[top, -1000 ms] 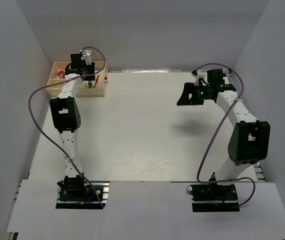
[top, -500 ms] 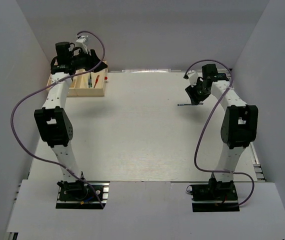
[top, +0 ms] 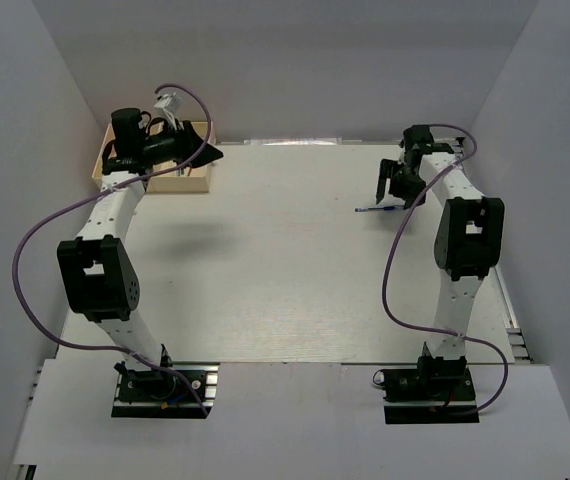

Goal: Sort the stationery into containers
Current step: Pick up the pen from the center of the board, then place the pen in the storage box.

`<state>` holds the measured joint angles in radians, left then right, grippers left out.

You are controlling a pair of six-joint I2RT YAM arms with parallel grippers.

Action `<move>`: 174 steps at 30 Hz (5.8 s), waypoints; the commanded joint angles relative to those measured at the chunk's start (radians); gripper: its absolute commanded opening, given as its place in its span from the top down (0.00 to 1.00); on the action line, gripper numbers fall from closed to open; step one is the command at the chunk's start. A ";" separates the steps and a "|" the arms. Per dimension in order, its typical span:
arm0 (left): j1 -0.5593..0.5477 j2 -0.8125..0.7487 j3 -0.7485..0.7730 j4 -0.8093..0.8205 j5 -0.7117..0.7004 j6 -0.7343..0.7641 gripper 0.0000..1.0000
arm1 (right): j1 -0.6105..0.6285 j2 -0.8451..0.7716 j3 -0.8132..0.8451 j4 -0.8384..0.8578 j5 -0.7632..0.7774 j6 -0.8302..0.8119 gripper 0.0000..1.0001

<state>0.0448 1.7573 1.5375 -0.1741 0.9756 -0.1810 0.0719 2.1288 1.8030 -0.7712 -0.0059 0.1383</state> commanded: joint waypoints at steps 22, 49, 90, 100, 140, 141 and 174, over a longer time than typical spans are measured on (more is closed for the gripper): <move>0.013 -0.082 -0.077 0.036 0.011 -0.060 0.41 | -0.032 0.106 0.010 0.119 0.056 0.402 0.16; 0.013 -0.077 -0.097 -0.070 -0.020 0.003 0.44 | -0.018 0.341 0.233 0.026 0.173 0.185 0.94; -0.537 0.011 -0.571 1.196 -0.048 -0.980 0.19 | 0.218 -0.449 -0.330 0.477 -0.437 0.587 1.00; -0.597 0.045 -0.556 1.179 -0.097 -0.977 0.23 | 0.227 -0.452 -0.318 0.477 -0.430 0.656 1.00; -0.028 0.205 0.378 -0.456 -0.546 0.096 1.00 | 0.026 -0.432 -0.222 0.196 -0.193 0.178 0.40; -0.013 0.250 0.442 -0.514 -0.566 0.113 1.00 | 0.023 -0.428 -0.225 0.191 -0.222 0.102 0.39; 0.047 0.535 0.746 -0.352 -0.624 0.206 0.32 | 0.000 -0.460 -0.284 0.113 -0.244 -0.072 0.16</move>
<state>0.0948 2.4401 2.2333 -0.6197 0.3164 0.0406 0.0742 1.7142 1.5063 -0.6529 -0.2440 0.1020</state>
